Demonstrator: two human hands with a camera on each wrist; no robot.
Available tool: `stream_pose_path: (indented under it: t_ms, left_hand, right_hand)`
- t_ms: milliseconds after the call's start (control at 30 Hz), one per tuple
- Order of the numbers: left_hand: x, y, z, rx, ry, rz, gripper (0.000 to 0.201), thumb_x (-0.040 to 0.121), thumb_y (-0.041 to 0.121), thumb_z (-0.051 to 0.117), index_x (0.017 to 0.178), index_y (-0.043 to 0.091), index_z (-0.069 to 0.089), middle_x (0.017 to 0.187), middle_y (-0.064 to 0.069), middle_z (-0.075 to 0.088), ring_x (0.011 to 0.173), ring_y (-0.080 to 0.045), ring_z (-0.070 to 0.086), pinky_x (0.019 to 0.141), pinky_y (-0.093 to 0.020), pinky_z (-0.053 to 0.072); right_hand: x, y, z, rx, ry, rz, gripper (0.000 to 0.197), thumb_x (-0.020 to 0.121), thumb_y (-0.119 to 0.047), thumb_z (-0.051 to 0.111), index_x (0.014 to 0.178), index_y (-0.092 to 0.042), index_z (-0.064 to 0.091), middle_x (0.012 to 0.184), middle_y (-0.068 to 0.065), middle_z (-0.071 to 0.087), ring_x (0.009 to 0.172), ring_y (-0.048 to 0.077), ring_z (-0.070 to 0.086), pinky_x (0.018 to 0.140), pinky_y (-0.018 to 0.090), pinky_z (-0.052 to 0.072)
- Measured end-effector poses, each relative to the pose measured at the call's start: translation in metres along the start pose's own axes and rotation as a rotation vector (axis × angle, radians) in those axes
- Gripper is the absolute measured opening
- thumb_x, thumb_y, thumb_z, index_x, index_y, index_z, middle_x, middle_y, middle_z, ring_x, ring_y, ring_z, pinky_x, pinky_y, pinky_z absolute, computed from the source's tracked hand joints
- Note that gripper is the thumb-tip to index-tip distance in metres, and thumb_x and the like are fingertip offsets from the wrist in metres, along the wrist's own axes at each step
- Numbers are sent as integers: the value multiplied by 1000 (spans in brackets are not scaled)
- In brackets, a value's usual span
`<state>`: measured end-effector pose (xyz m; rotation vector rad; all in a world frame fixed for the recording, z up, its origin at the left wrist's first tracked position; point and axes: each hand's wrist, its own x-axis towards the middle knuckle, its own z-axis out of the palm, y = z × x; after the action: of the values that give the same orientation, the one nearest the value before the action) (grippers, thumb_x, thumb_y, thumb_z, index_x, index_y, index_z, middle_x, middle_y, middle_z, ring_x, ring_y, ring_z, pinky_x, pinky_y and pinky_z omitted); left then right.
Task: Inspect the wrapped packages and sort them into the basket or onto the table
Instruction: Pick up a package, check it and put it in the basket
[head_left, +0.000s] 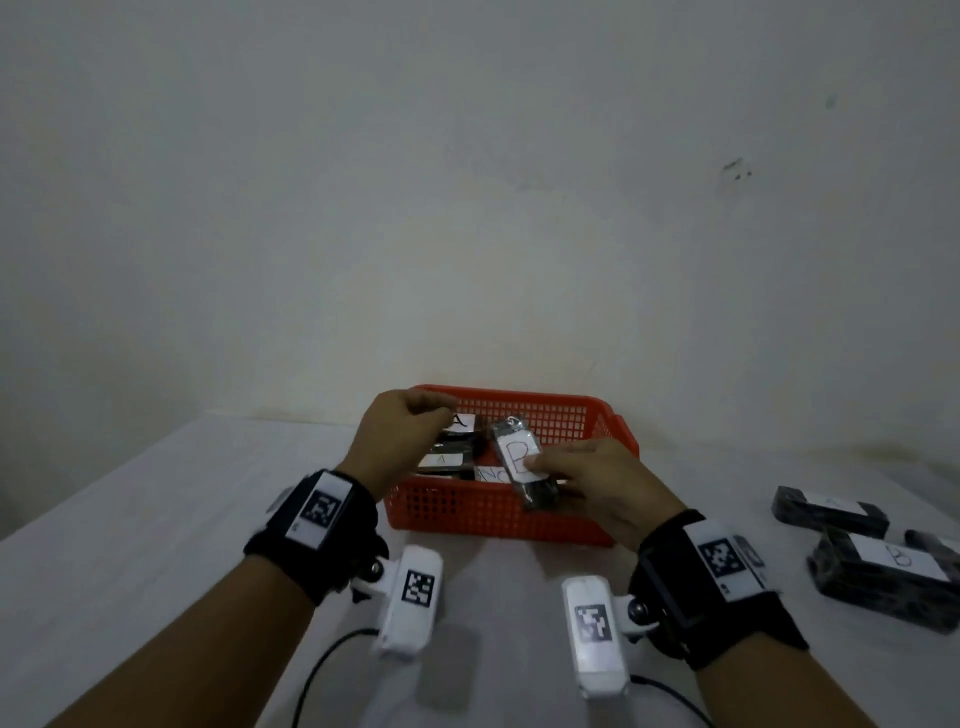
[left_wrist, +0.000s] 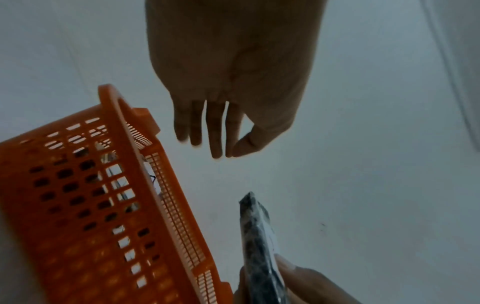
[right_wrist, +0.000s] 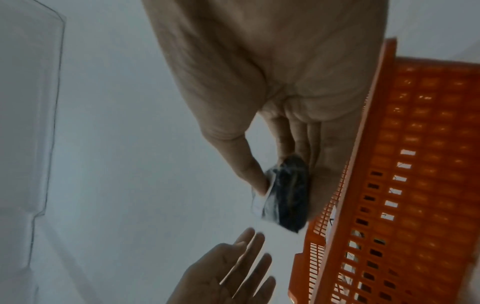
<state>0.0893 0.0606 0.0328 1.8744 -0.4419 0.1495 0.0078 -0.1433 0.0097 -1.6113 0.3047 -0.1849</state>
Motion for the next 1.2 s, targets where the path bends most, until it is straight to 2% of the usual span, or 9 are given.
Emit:
stream_pose_path:
  t_ms: [100,233,467,633,767,867,933,1000,1200]
  left_hand:
    - [36,-9,-11,52,105,-139,32,81,27,69,108,13,77,100,-4,76,92,-21,73,85,-33,61]
    - [77,-24,-14,103,31,-352,18,84,26,68,84,8,64,89,-12,64,80,-27,60,73,-32,47]
    - [113,-61,-5,39,-178,-673,22,95,22,53,105,4,59,104,-22,68,87,-35,66,76,-37,56]
    - [132,-78,-4,21,-235,-625,43,107,12,42,146,-4,46,88,-10,58,70,-21,56,77,-38,54]
    - [138,-88,-7,-4,-266,-625,39,102,13,48,134,-7,58,122,-27,67,90,-37,69,90,-48,59]
    - [139,-90,-5,-43,-283,-620,37,100,15,50,129,-6,61,127,-29,65,85,-34,66,92,-46,58]
    - [138,-93,-4,-63,-272,-625,41,104,18,46,137,-4,56,135,-27,61,88,-32,68,85,-41,60]
    - [138,-96,-5,-74,-271,-644,37,101,21,47,127,-2,61,125,-29,67,108,-44,69,99,-57,54]
    - [139,-98,-6,-67,-293,-664,31,95,21,52,114,1,66,113,-30,71,108,-48,69,98,-65,51]
  right_hand:
    - [32,-4,6,-75,115,18,31,82,-17,84,102,5,77,95,16,81,90,32,77,77,41,64]
    - [67,-4,15,-166,156,107,18,83,-7,82,93,6,74,94,22,78,70,26,68,55,29,53]
    - [107,-1,30,-352,70,278,25,85,-4,82,106,7,73,107,19,77,98,29,75,91,48,63]
    - [116,-7,29,-411,-1,392,9,90,-3,77,93,-2,68,88,12,72,81,26,72,63,33,64]
    - [121,-4,30,-542,-54,418,13,93,-6,74,105,-2,69,103,12,74,88,24,71,70,30,63]
    - [127,2,32,-641,-76,384,31,94,-6,74,123,4,69,127,17,73,83,19,70,53,22,56]
    - [131,6,33,-658,-75,369,33,94,-9,75,124,3,69,129,16,72,99,23,72,68,26,61]
    - [133,9,33,-694,-75,359,33,94,-15,76,124,-1,71,126,13,74,113,25,72,92,34,60]
    - [138,23,32,-807,-62,284,25,83,-35,84,98,-17,78,113,6,79,104,22,75,95,39,61]
